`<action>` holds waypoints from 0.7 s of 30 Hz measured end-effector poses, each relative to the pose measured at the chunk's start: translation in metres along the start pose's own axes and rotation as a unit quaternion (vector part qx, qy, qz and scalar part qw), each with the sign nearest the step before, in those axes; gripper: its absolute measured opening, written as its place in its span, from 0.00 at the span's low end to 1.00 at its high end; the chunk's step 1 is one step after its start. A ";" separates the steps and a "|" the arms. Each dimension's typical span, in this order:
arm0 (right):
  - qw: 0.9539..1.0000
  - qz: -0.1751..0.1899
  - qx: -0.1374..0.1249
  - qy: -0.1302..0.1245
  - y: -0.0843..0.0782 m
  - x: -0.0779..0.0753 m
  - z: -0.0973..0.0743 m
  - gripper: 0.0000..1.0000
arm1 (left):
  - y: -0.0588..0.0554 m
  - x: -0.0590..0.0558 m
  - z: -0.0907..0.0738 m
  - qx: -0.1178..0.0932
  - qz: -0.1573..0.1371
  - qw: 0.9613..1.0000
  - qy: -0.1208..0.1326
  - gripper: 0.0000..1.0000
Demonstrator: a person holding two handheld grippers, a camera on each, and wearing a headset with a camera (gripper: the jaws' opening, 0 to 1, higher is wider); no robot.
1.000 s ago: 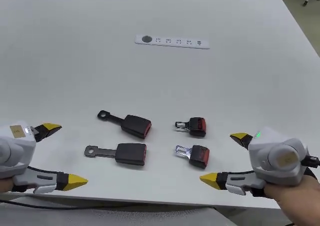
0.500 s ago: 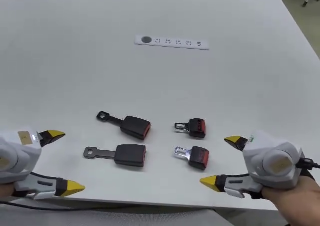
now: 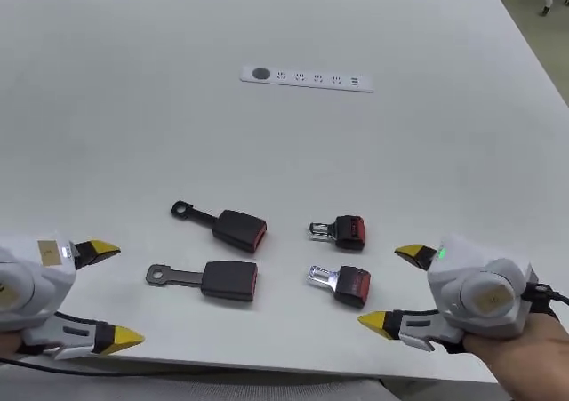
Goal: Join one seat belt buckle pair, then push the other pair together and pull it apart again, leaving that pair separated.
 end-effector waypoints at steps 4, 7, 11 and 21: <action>1.000 -0.002 0.005 0.012 -0.001 0.001 0.003 0.57 | 0.006 0.001 0.006 0.000 0.003 1.000 -0.007 0.71; 1.000 -0.006 0.008 0.016 -0.001 0.001 0.006 0.54 | 0.014 0.002 0.012 -0.003 0.007 1.000 -0.011 0.70; 1.000 -0.007 0.011 0.022 -0.001 -0.001 0.010 0.53 | 0.024 0.000 0.023 0.005 0.028 0.999 -0.025 0.67; 0.999 -0.020 0.016 0.034 0.001 -0.004 0.020 0.48 | 0.038 0.004 0.047 0.018 0.069 0.996 -0.059 0.60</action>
Point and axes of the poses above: the centre of the closed fingertips' face, and the gripper's own axes: z roughly forward along the fingers, x roughly to its left, y roughly out of its top, the point moved 7 cm from there along -z, roughly backward along the fingers, and after that the axes turned 3 degrees about -x, right-handed, at the moved point
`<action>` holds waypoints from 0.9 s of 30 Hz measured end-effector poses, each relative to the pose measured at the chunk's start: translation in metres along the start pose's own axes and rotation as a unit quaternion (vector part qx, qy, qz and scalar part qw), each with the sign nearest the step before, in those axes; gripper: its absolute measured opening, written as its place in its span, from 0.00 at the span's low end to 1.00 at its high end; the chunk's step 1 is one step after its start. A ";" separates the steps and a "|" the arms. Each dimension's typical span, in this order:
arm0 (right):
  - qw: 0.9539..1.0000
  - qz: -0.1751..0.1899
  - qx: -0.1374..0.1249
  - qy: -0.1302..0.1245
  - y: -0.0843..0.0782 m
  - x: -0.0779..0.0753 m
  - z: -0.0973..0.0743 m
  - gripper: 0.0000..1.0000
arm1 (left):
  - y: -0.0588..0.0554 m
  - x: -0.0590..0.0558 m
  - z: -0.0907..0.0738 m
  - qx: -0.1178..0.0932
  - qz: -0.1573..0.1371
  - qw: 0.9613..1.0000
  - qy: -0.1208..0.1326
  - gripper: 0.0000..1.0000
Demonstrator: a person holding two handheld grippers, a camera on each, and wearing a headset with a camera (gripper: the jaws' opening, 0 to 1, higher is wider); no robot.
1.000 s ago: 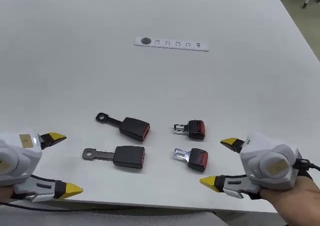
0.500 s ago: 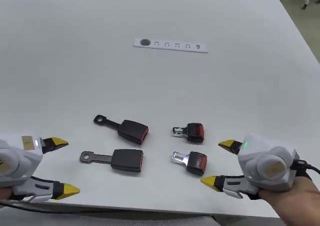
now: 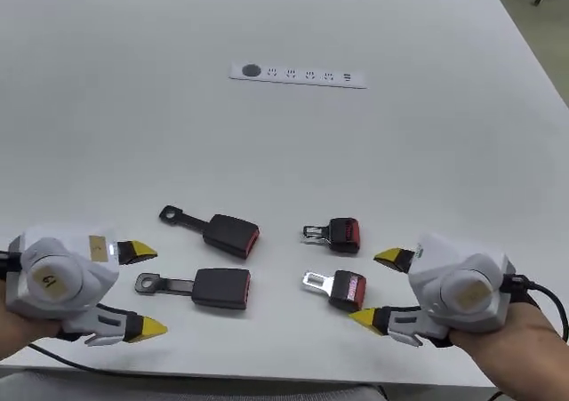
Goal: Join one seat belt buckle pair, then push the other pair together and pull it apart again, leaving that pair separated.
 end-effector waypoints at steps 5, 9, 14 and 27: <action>1.000 -0.004 0.005 0.010 0.002 0.001 0.005 0.44 | 0.006 0.003 0.011 0.010 0.022 1.000 -0.016 0.56; 1.000 -0.010 0.010 0.018 0.002 0.001 0.012 0.42 | 0.008 0.003 0.019 0.015 0.033 0.999 -0.024 0.54; 0.999 -0.019 0.019 0.028 0.004 0.001 0.018 0.40 | 0.011 0.004 0.027 0.020 0.042 0.998 -0.032 0.50; 0.997 -0.035 0.043 0.048 -0.002 -0.004 0.030 0.37 | 0.022 0.005 0.046 0.033 0.072 0.995 -0.057 0.43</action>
Point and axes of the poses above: the centre of the closed fingertips' face, and the gripper's own axes: z roughly forward along the fingers, x roughly to its left, y roughly out of its top, the point moved 7 cm from there along -z, roughly backward along the fingers, and after that the axes turned 3 degrees about -x, right-handed, at the moved point
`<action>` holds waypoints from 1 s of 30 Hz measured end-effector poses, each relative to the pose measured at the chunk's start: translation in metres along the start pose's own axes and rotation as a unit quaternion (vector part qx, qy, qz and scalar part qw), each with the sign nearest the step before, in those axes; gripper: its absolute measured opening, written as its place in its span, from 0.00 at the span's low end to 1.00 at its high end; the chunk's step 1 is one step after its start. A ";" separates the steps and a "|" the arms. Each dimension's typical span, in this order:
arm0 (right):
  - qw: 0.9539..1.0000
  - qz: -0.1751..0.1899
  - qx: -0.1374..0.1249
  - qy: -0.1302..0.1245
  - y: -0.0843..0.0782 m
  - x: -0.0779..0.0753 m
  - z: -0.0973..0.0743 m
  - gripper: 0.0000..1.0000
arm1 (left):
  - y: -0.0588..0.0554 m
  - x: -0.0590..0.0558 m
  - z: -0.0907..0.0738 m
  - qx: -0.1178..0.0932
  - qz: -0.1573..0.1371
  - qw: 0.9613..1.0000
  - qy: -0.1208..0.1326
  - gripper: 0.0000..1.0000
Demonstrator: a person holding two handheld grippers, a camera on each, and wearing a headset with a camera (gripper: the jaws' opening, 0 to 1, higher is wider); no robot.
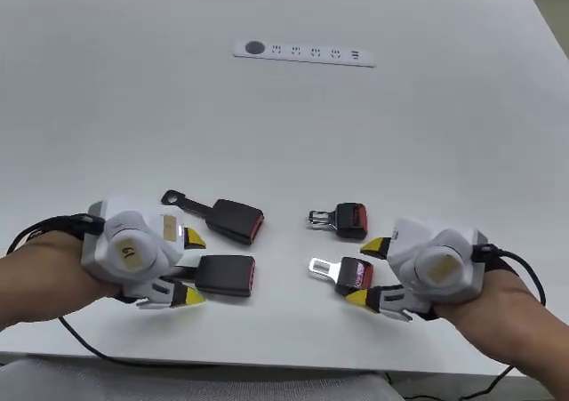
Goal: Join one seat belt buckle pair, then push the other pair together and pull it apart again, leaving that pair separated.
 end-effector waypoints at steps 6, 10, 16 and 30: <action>1.000 -0.005 0.003 0.021 -0.004 0.001 0.003 0.36 | 0.006 -0.001 0.008 0.001 0.012 1.000 -0.012 0.37; 0.999 -0.019 0.015 0.028 -0.009 0.001 0.008 0.36 | 0.009 -0.001 0.012 0.001 0.021 1.000 -0.018 0.37; 0.999 -0.027 0.020 0.040 -0.010 -0.001 0.014 0.33 | 0.008 0.000 0.017 0.009 0.030 0.999 -0.025 0.35; 0.993 -0.061 0.041 0.094 -0.008 -0.008 0.015 0.33 | 0.009 0.001 0.020 0.011 0.036 0.999 -0.037 0.34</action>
Point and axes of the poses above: the centre of the closed fingertips' face, and the gripper's own axes: z roughly forward along the fingers, x roughly to its left, y roughly out of its top, the point moved 7 cm from there along -z, roughly backward along the fingers, and after that the axes turned 3 degrees about -x, right-handed, at the moved point
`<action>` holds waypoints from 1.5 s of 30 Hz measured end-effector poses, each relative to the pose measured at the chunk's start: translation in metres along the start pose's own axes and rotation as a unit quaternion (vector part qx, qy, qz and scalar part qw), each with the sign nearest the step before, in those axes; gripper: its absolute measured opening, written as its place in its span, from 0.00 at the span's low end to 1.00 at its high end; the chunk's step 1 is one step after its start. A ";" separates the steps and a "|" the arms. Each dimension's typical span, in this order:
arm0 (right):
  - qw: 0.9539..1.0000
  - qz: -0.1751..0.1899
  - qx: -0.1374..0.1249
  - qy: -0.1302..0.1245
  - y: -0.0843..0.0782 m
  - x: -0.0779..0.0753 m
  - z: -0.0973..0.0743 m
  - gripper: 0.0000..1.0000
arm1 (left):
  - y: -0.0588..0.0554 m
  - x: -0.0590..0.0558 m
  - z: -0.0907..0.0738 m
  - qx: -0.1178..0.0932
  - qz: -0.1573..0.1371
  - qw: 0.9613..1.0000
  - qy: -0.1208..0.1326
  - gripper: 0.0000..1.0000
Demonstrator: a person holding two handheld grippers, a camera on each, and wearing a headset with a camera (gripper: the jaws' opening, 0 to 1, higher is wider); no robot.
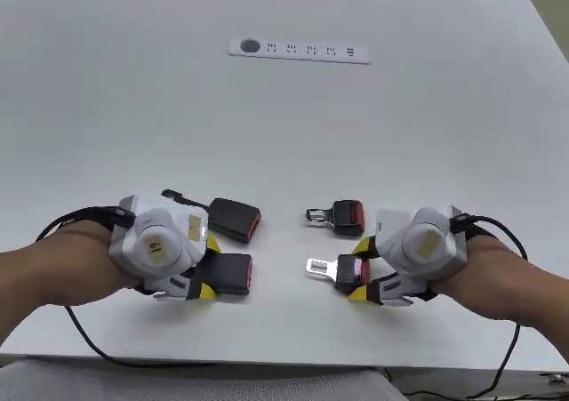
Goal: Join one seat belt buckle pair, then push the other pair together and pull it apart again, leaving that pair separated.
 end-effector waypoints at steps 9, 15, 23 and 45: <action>0.999 -0.029 0.016 0.017 0.001 -0.001 -0.001 0.33 | 0.001 0.000 0.002 0.003 -0.004 1.000 -0.009 0.34; 0.999 -0.032 0.016 0.019 -0.001 -0.002 0.000 0.33 | 0.001 0.000 0.001 0.005 -0.009 1.000 -0.007 0.34; 0.999 -0.038 0.021 0.019 0.000 -0.001 0.000 0.33 | -0.001 -0.001 0.001 -0.002 -0.018 1.000 -0.004 0.34; 0.999 -0.029 0.013 0.014 0.025 0.007 0.015 0.32 | 0.001 -0.001 0.002 0.010 -0.025 1.000 -0.006 0.34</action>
Point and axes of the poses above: the centre of the closed fingertips' face, and the gripper's own axes: z roughly forward along the fingers, x roughly to its left, y roughly out of its top, the point moved 7 cm from there along -z, roughly backward along the fingers, and after that the axes turned 3 degrees about -x, right-handed, at the moved point
